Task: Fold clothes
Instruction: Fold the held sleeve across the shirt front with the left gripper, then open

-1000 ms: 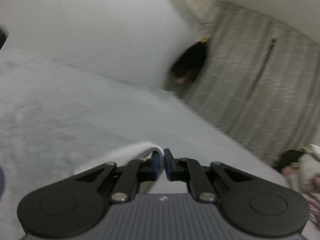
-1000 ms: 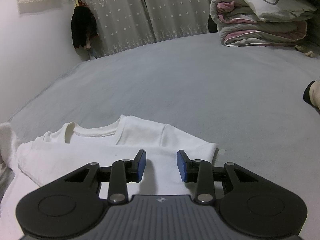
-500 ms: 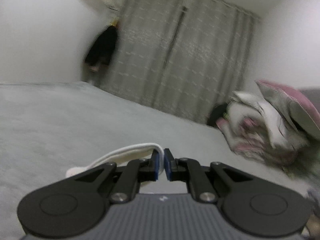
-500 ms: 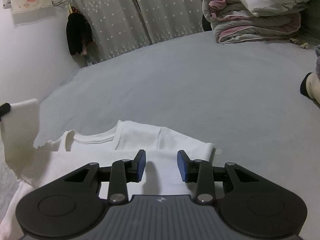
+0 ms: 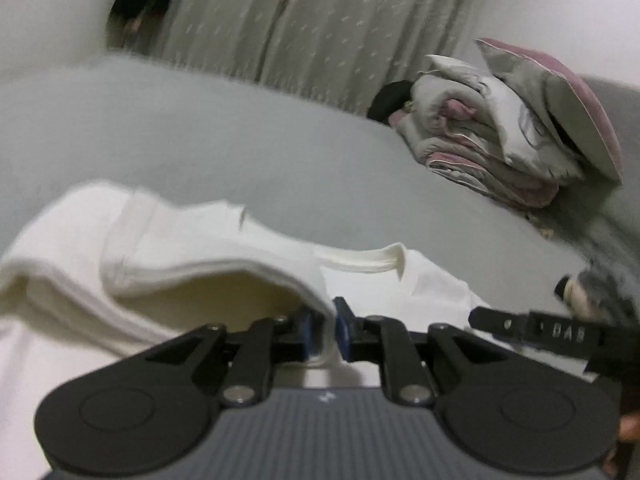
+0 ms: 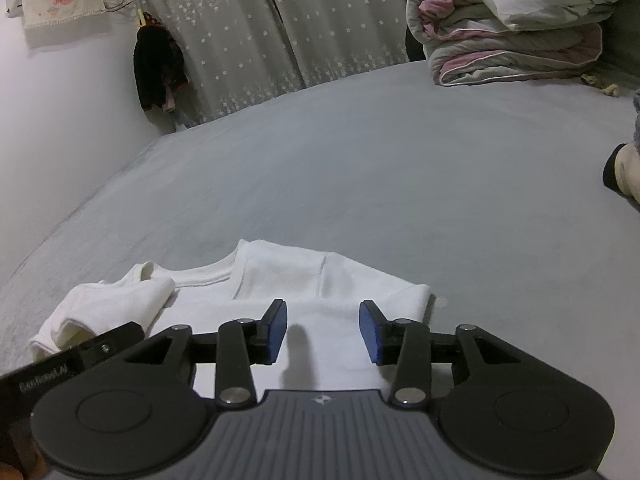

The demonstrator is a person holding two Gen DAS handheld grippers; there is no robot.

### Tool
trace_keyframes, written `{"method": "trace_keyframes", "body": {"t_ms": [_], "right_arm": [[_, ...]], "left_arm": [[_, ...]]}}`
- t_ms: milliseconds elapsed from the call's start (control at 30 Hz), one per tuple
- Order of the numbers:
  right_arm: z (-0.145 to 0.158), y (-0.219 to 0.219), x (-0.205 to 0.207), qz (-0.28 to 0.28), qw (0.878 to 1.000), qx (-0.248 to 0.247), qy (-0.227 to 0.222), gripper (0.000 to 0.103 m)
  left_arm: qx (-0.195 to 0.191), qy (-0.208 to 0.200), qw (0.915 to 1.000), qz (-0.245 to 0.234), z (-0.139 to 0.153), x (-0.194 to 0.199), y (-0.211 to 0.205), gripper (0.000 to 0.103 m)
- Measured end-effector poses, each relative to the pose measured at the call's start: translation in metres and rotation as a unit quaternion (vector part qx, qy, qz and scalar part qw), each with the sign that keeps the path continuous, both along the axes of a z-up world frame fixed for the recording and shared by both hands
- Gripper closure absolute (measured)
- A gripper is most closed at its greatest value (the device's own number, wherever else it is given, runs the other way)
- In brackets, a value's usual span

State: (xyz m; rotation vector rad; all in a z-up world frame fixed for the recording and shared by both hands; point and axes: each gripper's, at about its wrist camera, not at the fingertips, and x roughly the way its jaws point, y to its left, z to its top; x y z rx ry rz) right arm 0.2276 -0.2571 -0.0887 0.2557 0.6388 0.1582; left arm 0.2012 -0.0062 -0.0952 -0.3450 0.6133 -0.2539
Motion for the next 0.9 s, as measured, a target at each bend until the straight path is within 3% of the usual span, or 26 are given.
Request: {"method": "trace_keyframes", "body": {"t_ms": [100, 200, 300, 400, 433, 467, 567, 700, 800, 900], "right_arm": [[0.0, -0.001, 0.001, 0.001, 1.0, 0.002, 0.0, 0.062], [0.001, -0.003, 0.001, -0.001, 1.0, 0.008, 0.001, 0.062], [0.001, -0.003, 0.001, -0.002, 1.0, 0.01, 0.001, 0.062], [0.002, -0.005, 0.0, -0.005, 1.0, 0.021, -0.001, 0.062], [0.003, -0.007, 0.0, -0.007, 1.0, 0.029, -0.002, 0.062], [0.003, -0.01, -0.001, -0.008, 0.999, 0.039, -0.002, 0.062], [0.008, -0.019, -0.005, -0.003, 0.997, 0.077, -0.012, 0.062], [0.006, -0.031, -0.003, 0.02, 0.986, 0.167, -0.008, 0.062], [-0.003, -0.043, 0.003, 0.026, 0.971, 0.236, 0.015, 0.061], [-0.014, -0.06, 0.009, 0.019, 0.951, 0.305, 0.039, 0.061]], "left_arm": [[-0.055, 0.001, 0.9983, 0.019, 0.002, -0.01, 0.023, 0.054], [-0.093, -0.028, 0.9922, 0.079, 0.005, -0.019, 0.036, 0.036], [-0.093, -0.033, 0.9871, 0.126, 0.005, -0.015, 0.039, 0.043], [-0.074, -0.034, 0.9847, 0.154, 0.006, -0.008, 0.035, 0.079], [-0.067, -0.035, 0.9851, 0.155, 0.006, -0.005, 0.032, 0.086], [-0.058, -0.037, 0.9863, 0.15, 0.007, -0.004, 0.029, 0.086], [-0.016, -0.061, 0.9919, 0.111, 0.017, -0.006, 0.013, 0.091], [0.029, -0.091, 0.9954, 0.015, 0.026, -0.012, -0.014, 0.091], [0.051, -0.091, 0.9921, -0.07, 0.028, -0.018, -0.034, 0.091], [0.065, -0.058, 0.9845, -0.152, 0.024, -0.02, -0.049, 0.085]]}}
